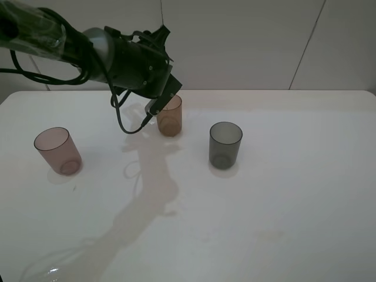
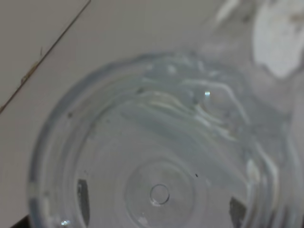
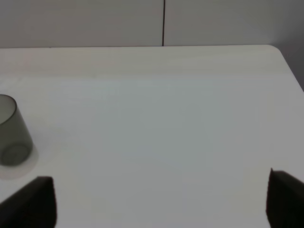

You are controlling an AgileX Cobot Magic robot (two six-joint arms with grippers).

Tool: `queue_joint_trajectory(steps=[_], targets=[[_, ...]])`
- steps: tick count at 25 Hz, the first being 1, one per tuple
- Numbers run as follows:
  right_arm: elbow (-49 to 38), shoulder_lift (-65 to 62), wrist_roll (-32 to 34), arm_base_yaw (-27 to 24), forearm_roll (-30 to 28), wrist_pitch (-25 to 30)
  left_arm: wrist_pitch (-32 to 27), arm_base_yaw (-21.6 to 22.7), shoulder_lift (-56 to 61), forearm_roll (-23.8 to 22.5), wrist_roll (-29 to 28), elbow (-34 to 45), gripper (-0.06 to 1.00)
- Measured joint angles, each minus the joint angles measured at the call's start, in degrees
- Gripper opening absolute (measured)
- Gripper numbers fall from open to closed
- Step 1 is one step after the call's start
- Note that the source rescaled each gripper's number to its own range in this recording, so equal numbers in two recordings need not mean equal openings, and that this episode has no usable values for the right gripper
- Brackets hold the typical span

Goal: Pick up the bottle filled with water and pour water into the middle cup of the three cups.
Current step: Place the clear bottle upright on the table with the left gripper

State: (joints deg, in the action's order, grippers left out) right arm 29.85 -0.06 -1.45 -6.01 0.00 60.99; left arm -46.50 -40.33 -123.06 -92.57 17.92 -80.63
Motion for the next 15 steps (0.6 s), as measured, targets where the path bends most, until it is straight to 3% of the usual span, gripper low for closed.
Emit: queue_joint_trajectory(steps=[15], targets=[[0.0,0.0,0.0,0.0,0.0,0.0,0.7,0.6,0.0,-3.4,0.0,0.0,0.01]])
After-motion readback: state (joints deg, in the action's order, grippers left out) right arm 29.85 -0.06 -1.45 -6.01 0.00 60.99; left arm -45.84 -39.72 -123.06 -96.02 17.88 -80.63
